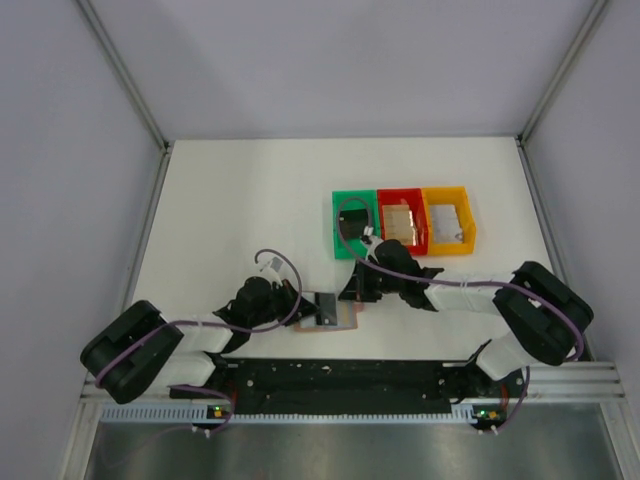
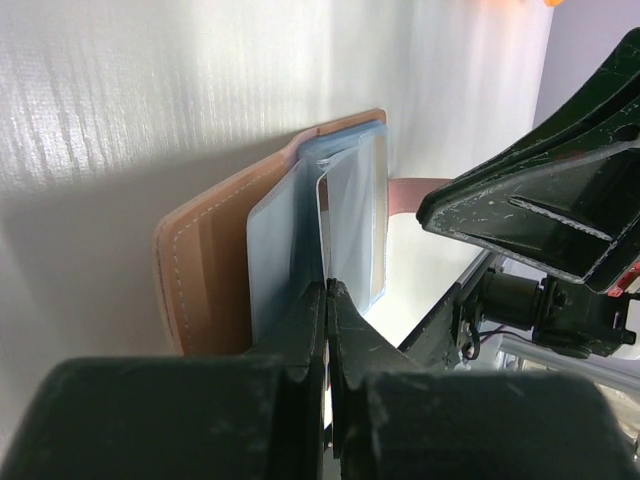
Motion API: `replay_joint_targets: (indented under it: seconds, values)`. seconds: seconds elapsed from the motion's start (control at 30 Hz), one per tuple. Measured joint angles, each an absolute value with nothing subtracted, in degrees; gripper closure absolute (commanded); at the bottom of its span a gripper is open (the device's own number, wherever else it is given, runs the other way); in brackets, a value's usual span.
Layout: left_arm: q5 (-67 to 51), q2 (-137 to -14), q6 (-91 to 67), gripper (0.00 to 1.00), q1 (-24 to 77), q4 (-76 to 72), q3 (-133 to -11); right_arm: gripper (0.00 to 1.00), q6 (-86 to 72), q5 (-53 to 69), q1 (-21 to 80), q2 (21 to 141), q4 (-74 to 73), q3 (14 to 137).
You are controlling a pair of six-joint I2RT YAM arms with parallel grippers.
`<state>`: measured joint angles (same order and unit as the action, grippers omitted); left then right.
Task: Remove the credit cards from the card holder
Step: Remove the credit card from the card holder.
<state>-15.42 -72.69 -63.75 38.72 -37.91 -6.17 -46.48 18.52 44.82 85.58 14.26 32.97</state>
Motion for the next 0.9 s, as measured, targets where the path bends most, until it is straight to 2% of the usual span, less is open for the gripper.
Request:
replay_joint_targets:
  seconds: [0.5,0.83,0.9]
  values:
    - [-15.66,-73.54,-63.81,1.0,38.65,-39.09,-6.09,1.0,-49.1,21.41,44.82,93.12,17.98,33.56]
    - [-15.38,-72.55,-64.62,0.98,38.28,-39.42,-5.06,1.0,-50.65,20.25,44.66,92.88,16.21,33.93]
    - [-15.38,-71.9,-64.62,0.95,37.98,-39.35,-4.67,1.0,-50.65,19.84,44.66,92.62,15.79,33.93]
